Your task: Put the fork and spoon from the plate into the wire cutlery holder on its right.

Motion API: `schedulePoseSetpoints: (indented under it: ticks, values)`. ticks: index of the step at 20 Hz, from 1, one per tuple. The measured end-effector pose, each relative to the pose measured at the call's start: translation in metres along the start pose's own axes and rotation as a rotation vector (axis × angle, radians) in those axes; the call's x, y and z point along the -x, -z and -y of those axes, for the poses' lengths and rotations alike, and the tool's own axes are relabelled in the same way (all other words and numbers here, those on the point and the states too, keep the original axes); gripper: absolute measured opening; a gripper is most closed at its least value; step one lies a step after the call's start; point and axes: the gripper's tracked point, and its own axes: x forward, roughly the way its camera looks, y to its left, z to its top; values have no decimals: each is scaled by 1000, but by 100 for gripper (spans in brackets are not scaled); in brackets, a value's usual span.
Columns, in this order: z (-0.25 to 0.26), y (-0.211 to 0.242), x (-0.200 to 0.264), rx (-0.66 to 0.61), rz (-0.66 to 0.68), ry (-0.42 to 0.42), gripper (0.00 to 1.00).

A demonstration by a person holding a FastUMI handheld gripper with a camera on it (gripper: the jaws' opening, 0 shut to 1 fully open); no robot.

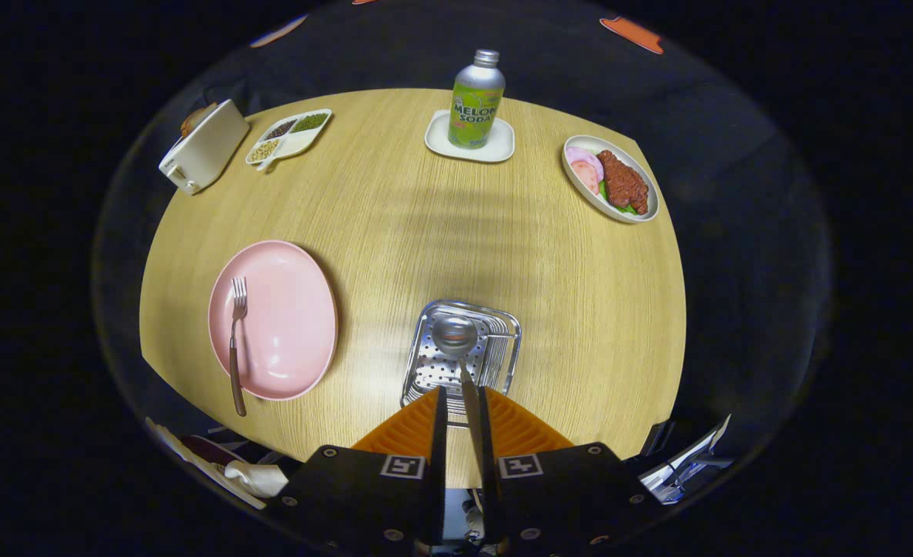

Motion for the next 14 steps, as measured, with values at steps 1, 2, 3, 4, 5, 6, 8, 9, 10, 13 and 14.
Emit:
schedulePoseSetpoints:
  ticks: [1,2,3,4,5,6,8,9,10,13,14]
  values:
    - [-1,-1,7,-3,27,-1,25]
    - [-3,-3,12,-3,58,5,33]
    - [-3,-6,20,1,100,15,44]
    - [-3,-14,27,7,159,31,54]
    - [-6,-19,35,18,207,39,60]
    - [-9,-21,45,27,247,45,72]
    - [-19,-29,59,37,323,52,98]
    - [-28,-32,65,36,362,47,100]
    - [-38,-36,71,31,403,36,100]
    - [-79,-44,84,12,512,-47,100]
    - [-95,-45,84,15,536,-79,99]
